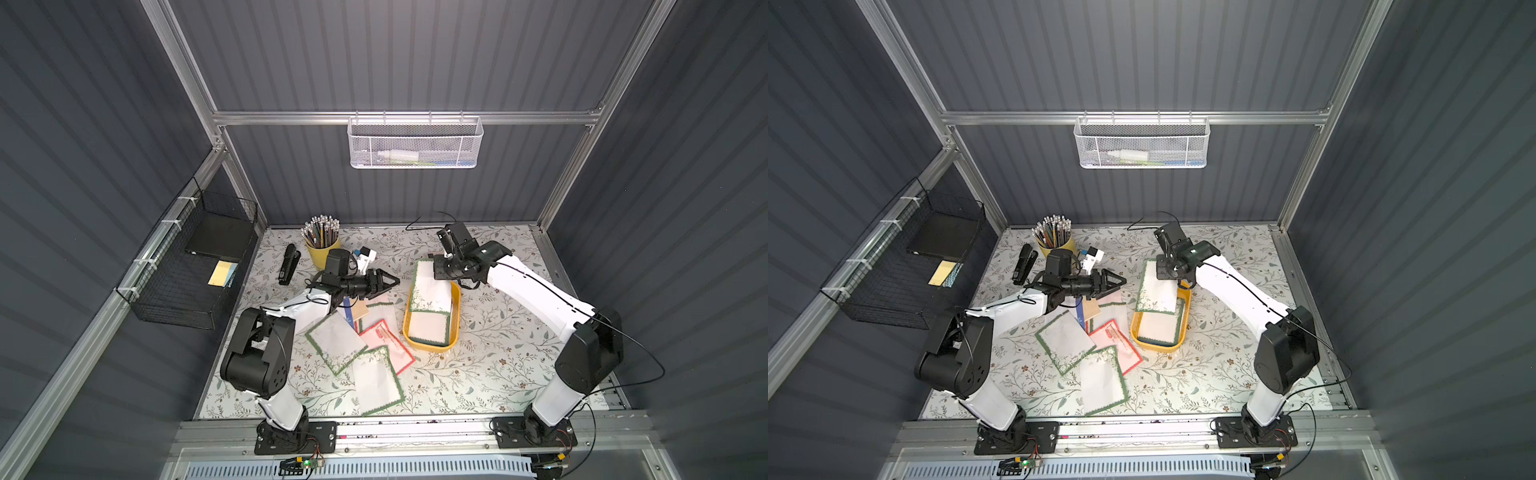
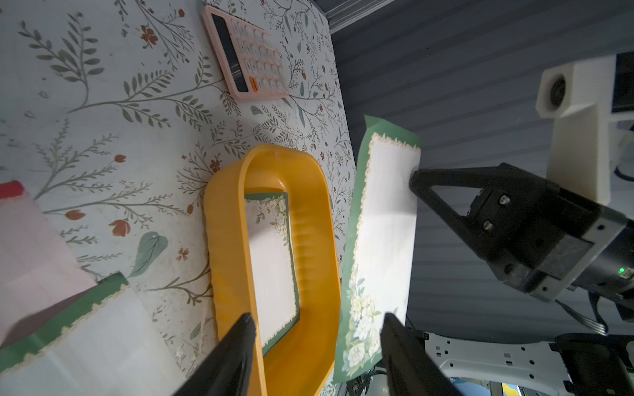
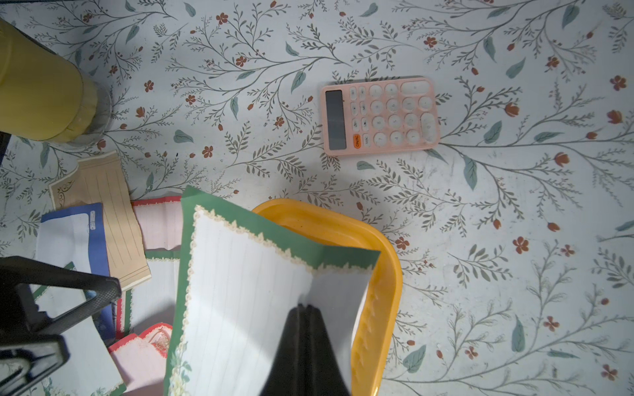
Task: Take out the stationery paper from the storage box
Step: Pick up the stationery paper from the storage box.
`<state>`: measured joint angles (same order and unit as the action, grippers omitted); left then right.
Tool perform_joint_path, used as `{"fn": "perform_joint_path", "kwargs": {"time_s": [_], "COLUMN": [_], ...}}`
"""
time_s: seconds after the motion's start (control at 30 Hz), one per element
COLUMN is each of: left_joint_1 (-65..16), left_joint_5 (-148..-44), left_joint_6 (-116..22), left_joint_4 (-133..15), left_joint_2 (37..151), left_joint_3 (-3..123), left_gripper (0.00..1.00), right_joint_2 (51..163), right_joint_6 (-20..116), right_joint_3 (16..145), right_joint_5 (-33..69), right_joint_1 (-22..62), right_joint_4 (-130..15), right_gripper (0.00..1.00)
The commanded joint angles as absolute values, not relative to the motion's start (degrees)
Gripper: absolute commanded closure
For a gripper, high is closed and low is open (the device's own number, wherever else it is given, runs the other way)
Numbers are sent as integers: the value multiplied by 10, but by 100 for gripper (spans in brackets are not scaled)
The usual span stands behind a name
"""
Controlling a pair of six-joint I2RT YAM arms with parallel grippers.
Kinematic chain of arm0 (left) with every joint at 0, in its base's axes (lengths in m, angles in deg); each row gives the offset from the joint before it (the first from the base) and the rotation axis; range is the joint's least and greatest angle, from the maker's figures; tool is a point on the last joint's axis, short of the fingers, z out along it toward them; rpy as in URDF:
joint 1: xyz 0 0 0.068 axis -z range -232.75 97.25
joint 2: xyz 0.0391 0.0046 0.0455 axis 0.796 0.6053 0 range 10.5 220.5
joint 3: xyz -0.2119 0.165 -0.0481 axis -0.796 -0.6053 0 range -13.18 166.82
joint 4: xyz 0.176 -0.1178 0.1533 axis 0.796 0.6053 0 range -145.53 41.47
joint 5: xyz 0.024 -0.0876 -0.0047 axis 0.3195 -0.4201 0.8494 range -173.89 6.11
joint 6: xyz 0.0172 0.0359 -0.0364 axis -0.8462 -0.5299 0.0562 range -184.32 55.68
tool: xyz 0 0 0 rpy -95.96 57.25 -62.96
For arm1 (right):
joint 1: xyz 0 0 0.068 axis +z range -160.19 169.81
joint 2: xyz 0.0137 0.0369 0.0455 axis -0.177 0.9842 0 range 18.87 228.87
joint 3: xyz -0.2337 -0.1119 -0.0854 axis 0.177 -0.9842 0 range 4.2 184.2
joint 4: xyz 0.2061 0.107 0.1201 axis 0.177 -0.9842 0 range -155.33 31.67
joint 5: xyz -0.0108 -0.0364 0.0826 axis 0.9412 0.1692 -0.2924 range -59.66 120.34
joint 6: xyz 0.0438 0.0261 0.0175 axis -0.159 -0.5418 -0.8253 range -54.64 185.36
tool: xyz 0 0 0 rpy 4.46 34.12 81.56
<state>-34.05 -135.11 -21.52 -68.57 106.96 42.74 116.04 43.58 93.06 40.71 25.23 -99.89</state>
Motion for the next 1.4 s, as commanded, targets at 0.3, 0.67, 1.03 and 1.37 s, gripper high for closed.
{"fn": "perform_joint_path", "kwargs": {"time_s": [0.3,0.67,1.03,1.37], "left_joint_1": [-272,-248,-244,-274], "left_joint_5": [-1359,-1354,-1349,-1248], "left_joint_6": [-183,-159,-163,-278], "left_joint_4": [-745,-777,-762,-523], "left_joint_2": [1122,1141,1136,1022], "left_joint_3": [471,483,492,509], "left_gripper": [40,57,94,100], "right_joint_2": [1167,1171,1180,1177], "right_joint_6": [443,441,441,434], "right_joint_3": [941,932,927,919], "right_joint_5": [396,386,381,405], "right_joint_1": [252,252,252,252], "right_joint_4": [-996,-992,-989,-994], "right_gripper": [100,100,100,82]}}
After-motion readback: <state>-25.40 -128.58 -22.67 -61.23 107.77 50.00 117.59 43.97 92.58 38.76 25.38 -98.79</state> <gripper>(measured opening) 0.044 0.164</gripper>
